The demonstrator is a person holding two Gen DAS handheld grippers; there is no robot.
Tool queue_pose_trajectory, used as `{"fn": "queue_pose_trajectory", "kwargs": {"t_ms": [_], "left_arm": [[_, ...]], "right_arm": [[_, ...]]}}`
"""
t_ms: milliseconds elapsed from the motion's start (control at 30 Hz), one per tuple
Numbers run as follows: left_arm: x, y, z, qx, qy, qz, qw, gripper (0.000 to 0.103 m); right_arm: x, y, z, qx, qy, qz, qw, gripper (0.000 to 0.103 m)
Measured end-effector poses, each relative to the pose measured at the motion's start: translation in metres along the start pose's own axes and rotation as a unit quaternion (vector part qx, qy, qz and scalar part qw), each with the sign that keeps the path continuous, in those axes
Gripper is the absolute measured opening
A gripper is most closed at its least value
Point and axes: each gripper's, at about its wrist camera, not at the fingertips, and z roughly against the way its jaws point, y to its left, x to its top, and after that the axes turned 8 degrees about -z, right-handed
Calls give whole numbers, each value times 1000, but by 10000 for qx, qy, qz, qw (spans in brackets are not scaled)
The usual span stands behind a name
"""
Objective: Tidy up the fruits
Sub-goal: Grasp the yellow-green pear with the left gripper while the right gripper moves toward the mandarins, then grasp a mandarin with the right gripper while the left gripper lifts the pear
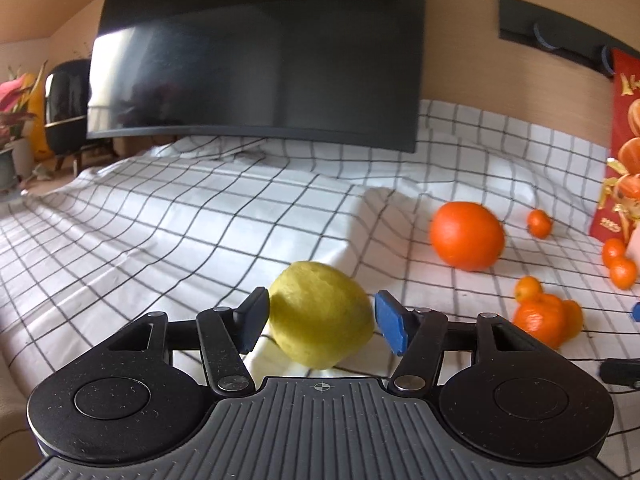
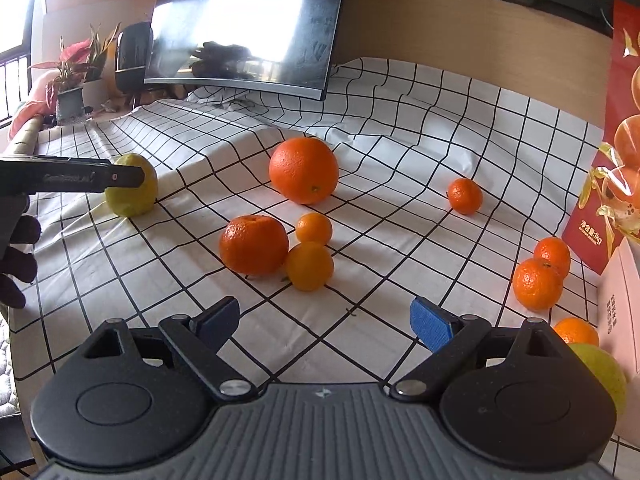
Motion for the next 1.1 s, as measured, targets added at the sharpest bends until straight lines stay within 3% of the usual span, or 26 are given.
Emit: {"fn": "queue_pose_trajectory", "kwargs": {"t_ms": [433,1100], "left_arm": [[-3,29,-23,-767,215,964,9922,69],[4,29,-35,-763,307,1259,9886,70]], "right_arm": [[0,0,-2,-18,65,13,10000,93],[-2,4,-2,-59,101,95,9999,93]]}}
